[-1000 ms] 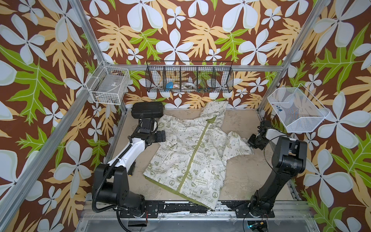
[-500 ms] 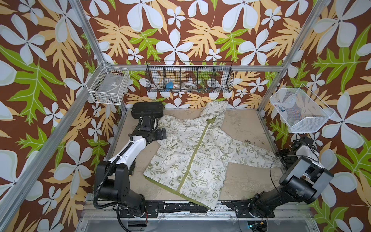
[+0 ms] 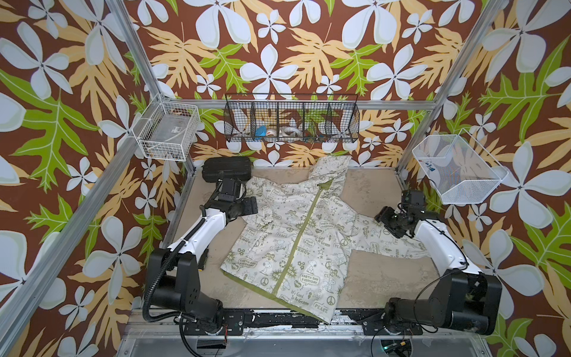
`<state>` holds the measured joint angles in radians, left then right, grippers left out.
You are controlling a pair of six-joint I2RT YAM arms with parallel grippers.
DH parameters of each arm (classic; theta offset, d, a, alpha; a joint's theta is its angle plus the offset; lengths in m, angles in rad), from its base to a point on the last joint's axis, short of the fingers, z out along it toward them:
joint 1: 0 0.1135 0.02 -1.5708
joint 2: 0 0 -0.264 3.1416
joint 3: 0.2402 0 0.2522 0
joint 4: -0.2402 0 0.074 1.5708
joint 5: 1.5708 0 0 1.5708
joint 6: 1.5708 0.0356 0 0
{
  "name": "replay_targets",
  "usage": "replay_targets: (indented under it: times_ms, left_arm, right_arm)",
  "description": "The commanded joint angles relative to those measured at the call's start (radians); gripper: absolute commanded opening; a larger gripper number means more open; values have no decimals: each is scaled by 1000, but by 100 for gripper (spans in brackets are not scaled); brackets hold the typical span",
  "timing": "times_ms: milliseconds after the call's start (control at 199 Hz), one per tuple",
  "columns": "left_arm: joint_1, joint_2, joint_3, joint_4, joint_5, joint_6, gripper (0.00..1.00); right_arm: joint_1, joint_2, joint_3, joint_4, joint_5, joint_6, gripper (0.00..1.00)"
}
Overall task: Unzip the jacket
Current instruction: Flatten out the jacket at the center of the board.
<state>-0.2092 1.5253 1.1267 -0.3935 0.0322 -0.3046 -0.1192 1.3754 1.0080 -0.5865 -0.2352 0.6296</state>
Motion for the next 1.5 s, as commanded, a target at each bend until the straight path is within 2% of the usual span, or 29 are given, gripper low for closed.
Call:
replay_targets:
  times_ms: [0, 75, 165, 371, 562, 757, 927, 1018, 1058, 1198, 1359, 1389, 1439, 1499]
  left_arm:
    - [-56, 68, 67, -78, -66, -67, 86]
    - [-105, 142, 130, -124, -100, -93, 85]
    - [-150, 226, 193, -138, -116, -117, 85]
    - [-169, 415, 360, -251, -156, -199, 85]
    - [-170, 434, 381, -269, -159, -257, 85]
    - [-187, 528, 453, -346, -279, -239, 82]
    - [-187, 557, 455, -345, -372, -222, 67]
    - [-174, 535, 449, -342, -440, -198, 43]
    - [-157, 518, 445, -346, -465, -190, 36]
    - [-45, 423, 426, -350, -557, -151, 31]
    - [136, 356, 439, -339, -688, -41, 32]
    - [173, 354, 449, -336, -708, -26, 39]
    - [225, 355, 471, -334, -750, -12, 59]
    - [269, 353, 500, -326, -787, 7, 68]
  right_arm:
    - [108, 43, 40, 29, -91, -57, 70]
    - [160, 66, 50, 24, -85, -72, 68]
    - [167, 70, 19, 63, -129, -48, 65]
    - [167, 82, 42, 29, -161, -70, 62]
    - [168, 72, 20, 18, -199, -87, 62]
    - [168, 100, 11, 23, -227, -96, 63]
    - [167, 150, 28, 9, -230, -92, 61]
    - [167, 186, 23, -5, -232, -93, 59]
    - [167, 198, 20, -7, -232, -95, 58]
    - [166, 214, 27, -26, -220, -121, 57]
    - [161, 229, 51, -57, -217, -150, 57]
    - [160, 233, 54, -59, -225, -155, 57]
    - [159, 231, 56, -64, -239, -162, 58]
    - [159, 224, 51, -64, -262, -171, 60]
